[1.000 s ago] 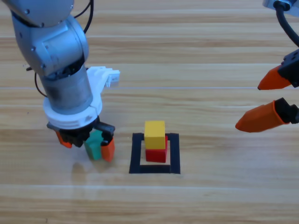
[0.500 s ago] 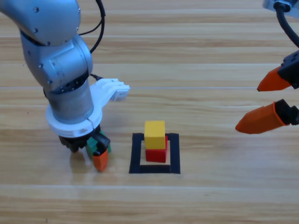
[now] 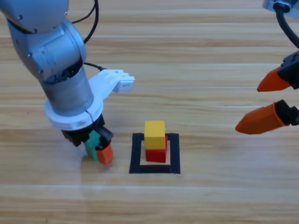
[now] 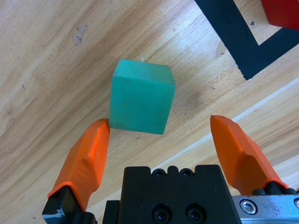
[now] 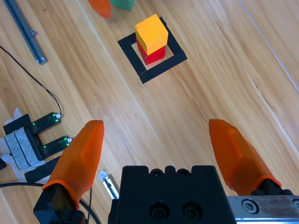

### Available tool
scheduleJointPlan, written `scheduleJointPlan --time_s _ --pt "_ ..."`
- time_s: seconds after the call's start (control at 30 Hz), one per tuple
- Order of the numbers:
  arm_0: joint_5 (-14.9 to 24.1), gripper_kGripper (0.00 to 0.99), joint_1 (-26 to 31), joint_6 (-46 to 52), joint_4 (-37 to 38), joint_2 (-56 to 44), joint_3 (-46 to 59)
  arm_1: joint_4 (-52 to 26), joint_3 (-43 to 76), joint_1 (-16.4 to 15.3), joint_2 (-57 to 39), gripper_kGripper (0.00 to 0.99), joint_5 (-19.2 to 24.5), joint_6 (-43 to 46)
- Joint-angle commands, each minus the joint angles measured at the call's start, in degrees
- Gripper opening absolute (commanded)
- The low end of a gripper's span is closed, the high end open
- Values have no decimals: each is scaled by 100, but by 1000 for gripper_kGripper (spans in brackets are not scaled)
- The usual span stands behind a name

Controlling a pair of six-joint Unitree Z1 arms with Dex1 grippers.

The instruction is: Stack the blocks in the rectangular block: red at the bottom, yellow in the middle, green on top

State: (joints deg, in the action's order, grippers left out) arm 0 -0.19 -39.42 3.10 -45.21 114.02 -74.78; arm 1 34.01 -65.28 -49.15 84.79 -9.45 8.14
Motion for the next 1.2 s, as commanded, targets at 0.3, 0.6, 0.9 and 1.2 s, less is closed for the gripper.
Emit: scheduleJointPlan --time_s 0.3,0.6,0.9,1.2 --pt "28 917 154 -283 196 129 8 1 173 133 292 986 -40 65" --pt "45 917 189 -424 372 252 51 1 182 133 284 986 -40 65" --pt "124 917 286 -424 504 428 131 10 182 133 275 986 -57 65" --pt "151 871 321 -424 592 613 122 10 191 133 275 986 -75 65"
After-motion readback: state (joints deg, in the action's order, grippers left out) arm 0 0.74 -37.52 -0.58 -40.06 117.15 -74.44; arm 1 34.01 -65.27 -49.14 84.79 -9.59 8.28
